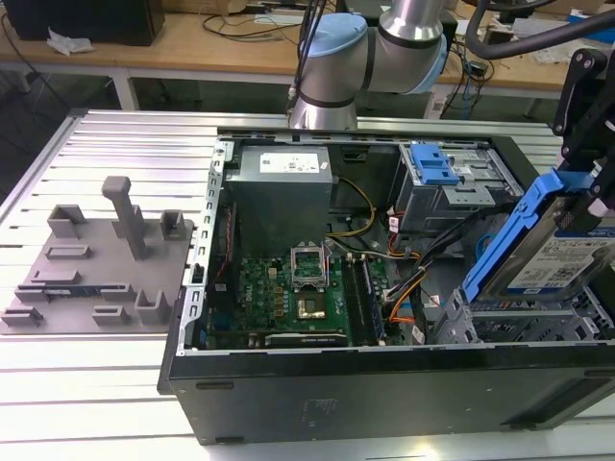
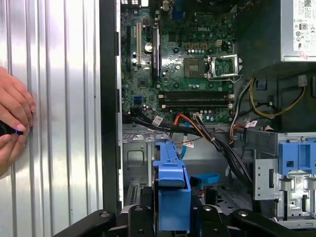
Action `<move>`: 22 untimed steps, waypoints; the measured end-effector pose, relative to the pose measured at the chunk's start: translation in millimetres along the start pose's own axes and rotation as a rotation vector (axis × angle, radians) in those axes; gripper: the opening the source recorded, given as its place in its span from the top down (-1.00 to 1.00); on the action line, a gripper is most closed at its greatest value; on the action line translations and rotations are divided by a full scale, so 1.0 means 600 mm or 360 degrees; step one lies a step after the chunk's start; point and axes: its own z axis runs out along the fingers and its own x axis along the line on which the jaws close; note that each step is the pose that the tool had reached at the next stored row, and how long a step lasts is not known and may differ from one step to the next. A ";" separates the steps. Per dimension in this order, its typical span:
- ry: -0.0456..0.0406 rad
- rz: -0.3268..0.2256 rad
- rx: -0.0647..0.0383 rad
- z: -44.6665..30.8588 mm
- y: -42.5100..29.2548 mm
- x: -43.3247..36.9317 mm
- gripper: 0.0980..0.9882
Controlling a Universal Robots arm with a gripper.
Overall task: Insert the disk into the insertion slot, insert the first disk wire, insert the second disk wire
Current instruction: 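Insert the disk into the insertion slot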
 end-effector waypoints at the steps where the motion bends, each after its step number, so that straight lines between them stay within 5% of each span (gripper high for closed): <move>1: 0.0000 0.0000 0.0000 0.001 0.000 0.000 0.39; 22: 0.0000 -0.0005 -0.0001 0.042 -0.001 0.002 0.39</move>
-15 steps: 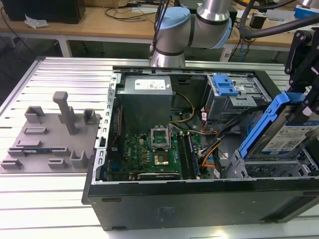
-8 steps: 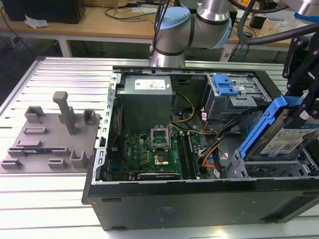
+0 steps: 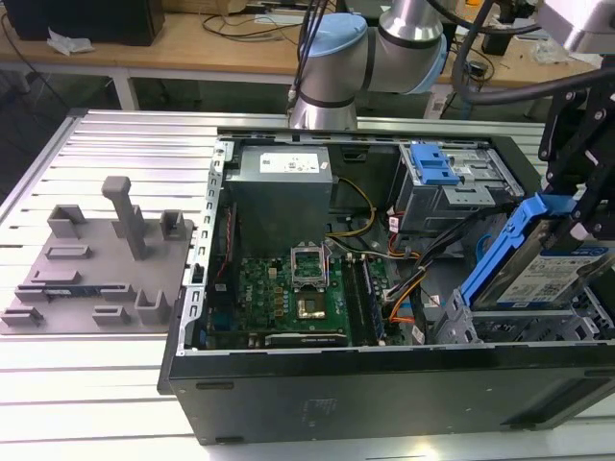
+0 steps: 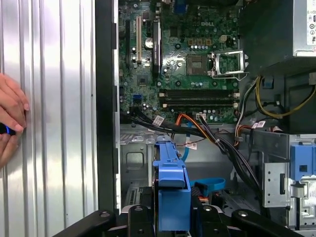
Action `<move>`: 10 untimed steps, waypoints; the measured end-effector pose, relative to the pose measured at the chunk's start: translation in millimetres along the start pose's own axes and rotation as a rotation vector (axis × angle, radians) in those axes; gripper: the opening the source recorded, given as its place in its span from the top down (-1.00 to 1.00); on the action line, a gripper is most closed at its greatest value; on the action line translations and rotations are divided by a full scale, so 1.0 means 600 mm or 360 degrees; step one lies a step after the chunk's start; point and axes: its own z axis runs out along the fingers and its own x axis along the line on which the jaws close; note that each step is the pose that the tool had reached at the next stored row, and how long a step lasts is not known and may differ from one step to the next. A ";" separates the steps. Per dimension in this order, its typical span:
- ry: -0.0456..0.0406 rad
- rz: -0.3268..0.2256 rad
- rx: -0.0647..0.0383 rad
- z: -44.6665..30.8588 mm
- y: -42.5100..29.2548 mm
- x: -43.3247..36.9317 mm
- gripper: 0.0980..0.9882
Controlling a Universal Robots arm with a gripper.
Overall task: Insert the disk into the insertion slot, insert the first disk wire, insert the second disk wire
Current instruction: 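Insert the disk into the insertion slot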
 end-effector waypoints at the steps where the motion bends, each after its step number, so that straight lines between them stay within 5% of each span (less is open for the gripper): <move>1: 0.0000 0.0000 0.0000 0.003 0.000 0.000 0.39; 8: 0.0000 -0.0001 0.0000 0.024 0.000 0.002 0.39; 10: 0.0000 -0.0001 0.0000 0.026 0.001 0.003 0.23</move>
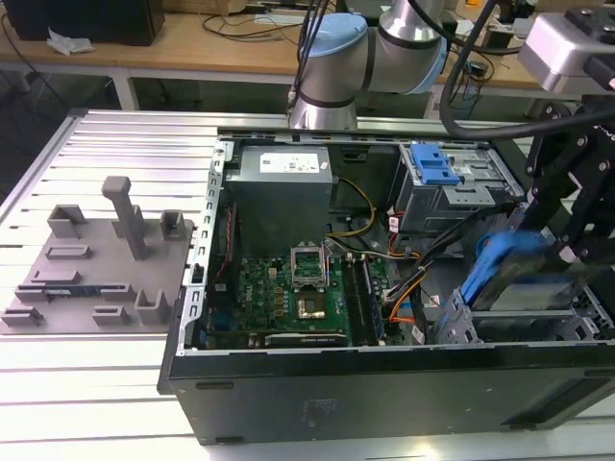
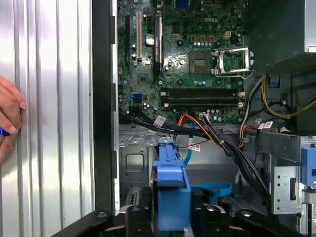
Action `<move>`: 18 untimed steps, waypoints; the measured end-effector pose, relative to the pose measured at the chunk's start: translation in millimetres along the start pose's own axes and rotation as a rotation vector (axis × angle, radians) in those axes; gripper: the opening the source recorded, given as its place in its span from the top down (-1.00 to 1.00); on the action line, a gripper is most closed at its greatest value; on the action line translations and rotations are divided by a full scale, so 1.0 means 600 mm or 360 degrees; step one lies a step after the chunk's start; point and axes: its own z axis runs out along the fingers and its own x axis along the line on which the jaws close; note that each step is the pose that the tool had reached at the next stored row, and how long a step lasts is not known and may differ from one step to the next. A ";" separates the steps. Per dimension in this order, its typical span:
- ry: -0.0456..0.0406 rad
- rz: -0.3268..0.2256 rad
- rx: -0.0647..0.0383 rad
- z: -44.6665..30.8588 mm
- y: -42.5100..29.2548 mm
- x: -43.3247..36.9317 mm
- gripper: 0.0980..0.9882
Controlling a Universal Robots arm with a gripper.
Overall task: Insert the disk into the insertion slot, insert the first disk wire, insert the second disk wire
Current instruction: 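Insert the disk into the insertion slot, then insert the first disk wire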
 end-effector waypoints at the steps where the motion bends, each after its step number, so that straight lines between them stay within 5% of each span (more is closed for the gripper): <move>1: -0.0001 0.0000 0.0000 0.000 0.000 0.000 0.09; 2: 0.0000 0.0000 0.0000 0.000 0.000 0.000 -0.05; 18: 0.0001 0.0000 0.0000 0.000 0.000 0.000 -0.05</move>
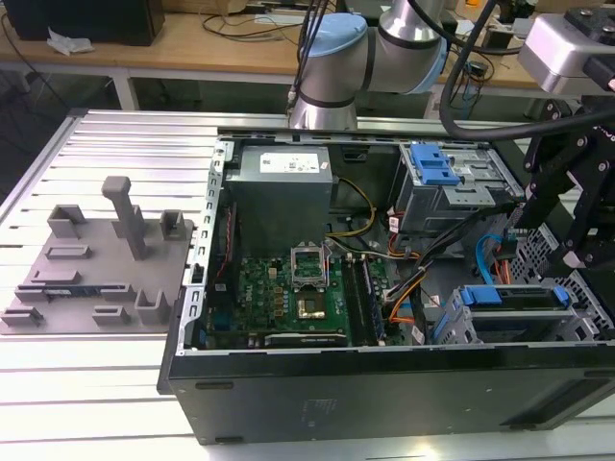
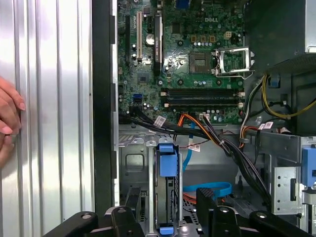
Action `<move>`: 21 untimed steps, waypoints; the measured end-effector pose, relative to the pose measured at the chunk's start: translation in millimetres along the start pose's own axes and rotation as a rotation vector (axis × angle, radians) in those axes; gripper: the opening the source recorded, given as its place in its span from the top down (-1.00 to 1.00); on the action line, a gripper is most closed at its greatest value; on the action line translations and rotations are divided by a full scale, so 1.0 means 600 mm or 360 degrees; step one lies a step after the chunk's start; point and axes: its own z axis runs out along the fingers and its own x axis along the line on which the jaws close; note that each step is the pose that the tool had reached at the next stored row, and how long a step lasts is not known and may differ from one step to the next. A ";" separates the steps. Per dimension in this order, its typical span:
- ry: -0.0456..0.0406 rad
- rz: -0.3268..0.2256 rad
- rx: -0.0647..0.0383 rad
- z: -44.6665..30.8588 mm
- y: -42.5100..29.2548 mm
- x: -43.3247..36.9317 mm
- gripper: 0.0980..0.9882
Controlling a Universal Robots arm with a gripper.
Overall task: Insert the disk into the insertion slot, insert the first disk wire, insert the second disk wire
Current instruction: 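Insert the first disk wire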
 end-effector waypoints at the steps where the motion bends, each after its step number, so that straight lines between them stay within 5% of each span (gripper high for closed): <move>1: 0.0000 0.0000 0.0000 0.000 0.000 0.000 -0.05; 3: 0.0008 0.0000 0.0000 0.000 0.000 -0.005 -0.05; 6: 0.0053 0.0000 0.0000 0.001 0.000 -0.022 -0.05; 7: 0.0093 0.0000 0.0001 0.001 0.000 -0.035 -0.05; 8: 0.0178 0.0000 0.0001 0.002 0.000 -0.047 -0.05; 9: 0.0280 0.0000 0.0002 0.003 0.001 -0.060 -0.05; 10: 0.0312 0.0000 0.0010 0.003 0.002 -0.062 -0.05; 14: 0.0317 0.0023 0.0056 0.004 0.002 -0.066 -0.05; 18: 0.0319 0.0090 0.0060 0.008 0.004 -0.067 -0.05; 21: 0.0338 0.0091 0.0060 0.010 0.005 -0.083 -0.05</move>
